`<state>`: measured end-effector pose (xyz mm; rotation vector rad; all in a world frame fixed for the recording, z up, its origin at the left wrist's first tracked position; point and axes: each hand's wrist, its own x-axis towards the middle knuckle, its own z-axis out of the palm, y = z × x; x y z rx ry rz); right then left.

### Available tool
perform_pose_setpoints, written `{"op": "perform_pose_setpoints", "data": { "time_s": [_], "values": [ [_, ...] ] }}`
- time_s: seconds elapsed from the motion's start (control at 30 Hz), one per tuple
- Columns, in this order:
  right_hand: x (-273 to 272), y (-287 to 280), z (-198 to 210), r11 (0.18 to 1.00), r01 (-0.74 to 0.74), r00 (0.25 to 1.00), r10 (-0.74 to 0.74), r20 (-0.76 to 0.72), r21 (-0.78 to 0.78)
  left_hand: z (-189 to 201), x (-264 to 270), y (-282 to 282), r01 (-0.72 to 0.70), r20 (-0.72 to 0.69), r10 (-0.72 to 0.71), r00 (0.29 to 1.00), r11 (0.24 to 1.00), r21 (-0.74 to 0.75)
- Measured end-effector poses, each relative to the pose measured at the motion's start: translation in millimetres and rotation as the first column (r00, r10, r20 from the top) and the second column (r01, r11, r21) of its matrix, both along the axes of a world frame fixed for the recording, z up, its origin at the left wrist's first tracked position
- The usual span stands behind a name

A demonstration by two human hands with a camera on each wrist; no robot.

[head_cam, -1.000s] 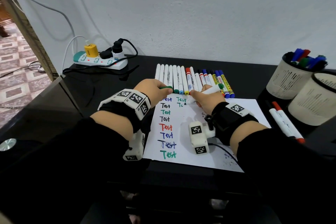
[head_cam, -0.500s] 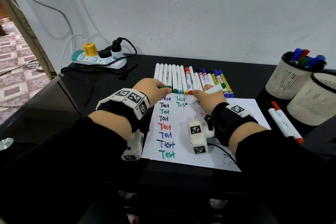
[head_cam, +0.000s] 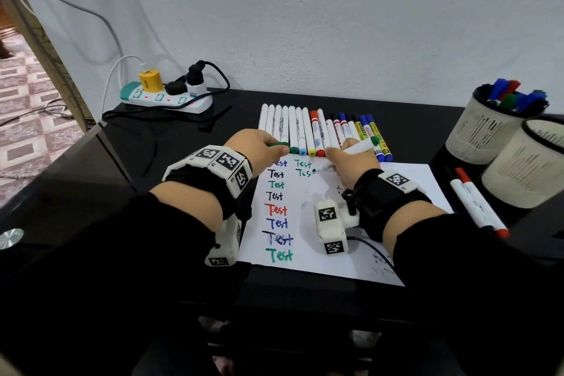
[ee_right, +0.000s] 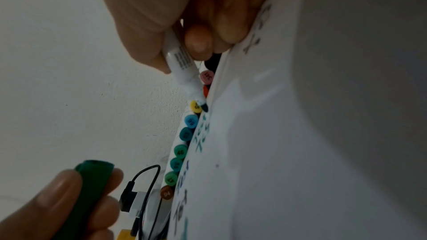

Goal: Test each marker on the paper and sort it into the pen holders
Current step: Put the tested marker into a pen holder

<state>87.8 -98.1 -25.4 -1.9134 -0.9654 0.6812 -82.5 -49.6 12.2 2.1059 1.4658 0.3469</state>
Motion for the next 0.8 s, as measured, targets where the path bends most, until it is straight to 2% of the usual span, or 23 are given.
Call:
{"op": "perform_pose_setpoints", "data": {
  "time_s": [0.1, 0.3, 0.5, 0.8],
  "values": [
    [-0.9, 0.0, 1.0, 0.999, -0.03, 0.999, 0.031, 0.04, -0.029, 0.5, 0.2, 0.1, 0.008, -0.016, -0.007, 1.0, 1.0, 0.008],
    [-2.4, -1.8, -0.3, 1.0, -0.014, 1.0, 0.014, -0.026, 0.024, -0.9, 0.7, 1.7, 0.007, -0.022, -0.007, 1.0, 1.0, 0.008],
    [-0.6, 1.3, 0.2, 0.999, -0.028, 0.997, 0.03, 0.076, -0.028, -0.7, 0.7, 1.5, 0.006, -0.023, -0.006, 1.0, 1.0, 0.008],
    [-1.0, -1.2, -0.9, 1.0, -0.001, 1.0, 0.001, -0.016, 0.019, -1.0, 1.1, 2.0, -0.002, -0.013, 0.002, 1.0, 1.0, -0.009]
  ]
}}
